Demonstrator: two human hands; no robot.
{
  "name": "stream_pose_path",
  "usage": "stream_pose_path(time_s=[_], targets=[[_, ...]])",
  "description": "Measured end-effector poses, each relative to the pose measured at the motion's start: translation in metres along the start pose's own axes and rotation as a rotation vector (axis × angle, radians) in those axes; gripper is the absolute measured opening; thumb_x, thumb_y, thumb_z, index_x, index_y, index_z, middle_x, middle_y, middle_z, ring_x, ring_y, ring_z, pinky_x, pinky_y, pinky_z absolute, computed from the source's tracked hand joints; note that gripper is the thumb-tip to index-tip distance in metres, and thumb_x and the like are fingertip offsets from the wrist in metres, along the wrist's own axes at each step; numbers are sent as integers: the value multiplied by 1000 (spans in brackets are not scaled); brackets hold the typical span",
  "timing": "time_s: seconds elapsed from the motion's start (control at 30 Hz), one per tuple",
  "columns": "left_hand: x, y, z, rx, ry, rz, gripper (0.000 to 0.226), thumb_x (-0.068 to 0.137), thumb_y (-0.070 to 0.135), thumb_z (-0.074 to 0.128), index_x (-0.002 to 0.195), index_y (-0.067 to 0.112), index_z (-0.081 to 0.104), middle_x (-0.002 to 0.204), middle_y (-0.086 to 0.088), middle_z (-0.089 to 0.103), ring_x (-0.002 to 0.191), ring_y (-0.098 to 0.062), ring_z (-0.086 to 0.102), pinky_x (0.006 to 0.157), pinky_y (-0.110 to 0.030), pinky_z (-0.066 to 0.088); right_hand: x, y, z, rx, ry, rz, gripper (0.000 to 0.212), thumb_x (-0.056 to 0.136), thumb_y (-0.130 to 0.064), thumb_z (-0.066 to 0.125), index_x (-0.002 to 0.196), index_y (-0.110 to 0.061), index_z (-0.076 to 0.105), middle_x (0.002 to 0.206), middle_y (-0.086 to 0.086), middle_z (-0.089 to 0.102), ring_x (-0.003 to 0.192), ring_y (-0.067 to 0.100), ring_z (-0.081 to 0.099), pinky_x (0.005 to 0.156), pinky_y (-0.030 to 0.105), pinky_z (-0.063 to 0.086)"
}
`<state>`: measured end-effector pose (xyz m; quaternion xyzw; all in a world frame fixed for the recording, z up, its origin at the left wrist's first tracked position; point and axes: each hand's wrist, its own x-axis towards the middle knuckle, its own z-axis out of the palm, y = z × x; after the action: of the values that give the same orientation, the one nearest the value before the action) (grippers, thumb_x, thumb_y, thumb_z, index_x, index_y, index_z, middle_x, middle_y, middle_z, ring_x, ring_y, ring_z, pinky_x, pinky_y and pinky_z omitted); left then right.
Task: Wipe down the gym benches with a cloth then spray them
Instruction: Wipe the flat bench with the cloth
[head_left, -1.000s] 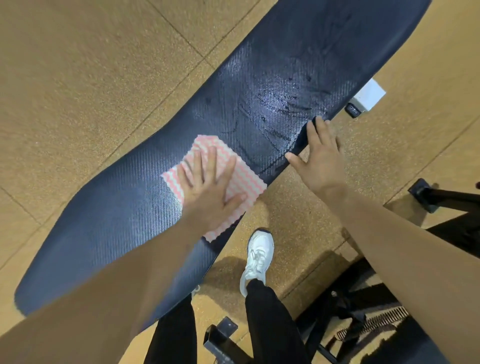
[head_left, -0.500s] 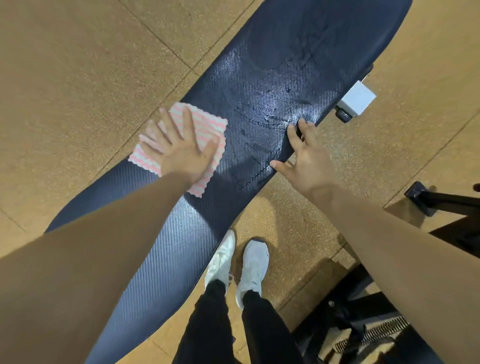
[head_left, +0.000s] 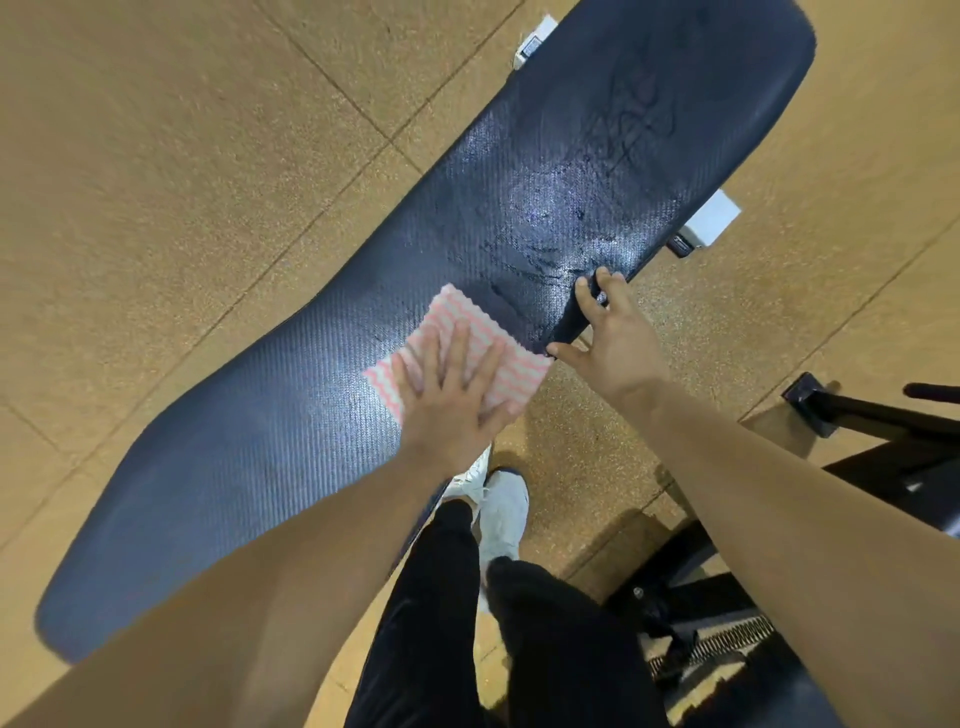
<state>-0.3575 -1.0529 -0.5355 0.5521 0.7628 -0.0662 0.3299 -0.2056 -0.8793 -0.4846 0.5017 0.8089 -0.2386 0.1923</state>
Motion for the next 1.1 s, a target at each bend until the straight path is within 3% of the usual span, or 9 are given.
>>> stream_pose_path(time_s=[0.23,0.4,0.5,0.6,0.7,0.87,1.1], targets=[[39,-56,-51,64,42,-41,77,94,83,21,155,54,-16,165,5,-33,154,-36,-24,114,-72,-16,-1,5,8,-1,32,4,88,94,-62,55,162,-21,18,169,2,8,158,20,4,119,41,34],[94,-69,-95,-35,93,-233,79,92,82,24,155,54,-14,170,3,-21,157,-35,-12,120,-69,-3,1,11,17,23,84,16,88,92,-67,54,161,-23,23,169,1,15,157,17,7,112,46,43],[112,-60,-109,-105,104,-287,78,97,72,26,159,44,-12,171,-2,-17,157,-36,-11,121,-68,1,2,13,22,59,139,9,84,91,-63,61,158,-20,33,166,4,24,156,20,15,114,49,41],[112,-46,-98,-43,181,-225,78,102,60,24,163,27,-12,171,-9,-17,157,-36,-15,122,-68,1,5,17,30,135,203,-6,74,93,-53,65,153,-17,42,164,7,30,155,22,20,119,46,32],[105,-26,-80,49,217,-152,77,103,60,20,163,22,-9,171,-12,-14,157,-38,-12,121,-69,-3,9,31,35,149,292,-99,63,94,-45,67,146,-13,51,159,10,40,150,28,32,117,52,35],[85,22,-50,122,161,87,77,100,68,11,159,29,-19,168,-8,-23,155,-39,-19,120,-69,-8,31,56,21,98,294,-131,71,93,-53,64,151,-16,44,164,9,31,154,27,22,123,54,22],[72,56,-25,273,85,336,76,102,66,25,164,32,-3,172,-4,-13,157,-36,-15,122,-67,-3,89,92,-24,124,360,-69,80,93,-57,61,155,-13,35,167,9,24,156,27,16,125,52,16]])
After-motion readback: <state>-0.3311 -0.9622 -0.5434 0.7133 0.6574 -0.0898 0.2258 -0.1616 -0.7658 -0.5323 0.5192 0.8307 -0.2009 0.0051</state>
